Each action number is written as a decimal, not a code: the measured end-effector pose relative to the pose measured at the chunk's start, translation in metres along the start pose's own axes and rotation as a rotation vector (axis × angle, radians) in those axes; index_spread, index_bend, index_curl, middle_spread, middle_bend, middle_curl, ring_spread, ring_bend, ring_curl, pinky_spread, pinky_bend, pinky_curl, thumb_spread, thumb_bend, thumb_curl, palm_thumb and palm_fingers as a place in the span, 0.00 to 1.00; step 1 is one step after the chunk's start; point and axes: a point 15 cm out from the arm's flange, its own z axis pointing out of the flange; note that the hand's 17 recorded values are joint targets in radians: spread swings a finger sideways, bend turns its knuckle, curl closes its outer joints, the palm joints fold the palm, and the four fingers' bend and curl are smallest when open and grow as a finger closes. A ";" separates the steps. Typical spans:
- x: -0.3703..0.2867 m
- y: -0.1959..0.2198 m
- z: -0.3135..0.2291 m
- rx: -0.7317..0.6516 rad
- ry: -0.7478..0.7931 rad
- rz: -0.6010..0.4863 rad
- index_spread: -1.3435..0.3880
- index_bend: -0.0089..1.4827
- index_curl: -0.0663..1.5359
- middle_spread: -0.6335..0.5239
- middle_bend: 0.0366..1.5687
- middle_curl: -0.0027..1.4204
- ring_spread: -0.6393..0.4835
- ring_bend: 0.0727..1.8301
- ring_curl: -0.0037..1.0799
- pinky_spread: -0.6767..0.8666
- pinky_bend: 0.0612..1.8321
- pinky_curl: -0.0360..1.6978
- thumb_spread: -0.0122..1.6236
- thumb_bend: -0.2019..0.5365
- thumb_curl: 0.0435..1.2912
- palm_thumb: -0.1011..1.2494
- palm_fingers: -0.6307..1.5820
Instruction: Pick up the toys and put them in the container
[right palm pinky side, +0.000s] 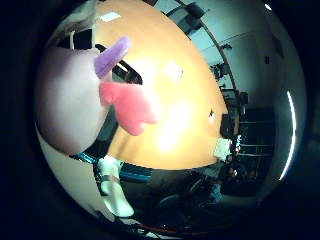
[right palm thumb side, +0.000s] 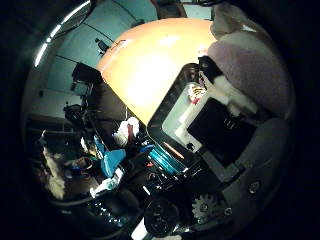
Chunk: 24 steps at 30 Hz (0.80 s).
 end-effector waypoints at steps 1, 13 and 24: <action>-0.002 -0.001 -0.001 0.007 -0.008 0.001 0.56 0.58 0.72 0.35 0.73 0.71 0.33 0.71 0.75 0.26 0.62 0.57 0.58 0.25 0.56 0.78 0.74; -0.013 -0.004 -0.004 0.032 -0.052 -0.013 0.48 0.23 0.47 0.38 0.33 0.44 0.46 0.44 0.47 0.46 0.42 0.46 0.72 0.24 0.28 0.59 0.36; -0.013 0.000 -0.008 0.034 -0.051 -0.033 0.49 0.17 0.33 0.46 0.20 0.30 0.66 0.27 0.28 0.76 0.28 0.33 0.70 0.25 0.23 0.58 0.39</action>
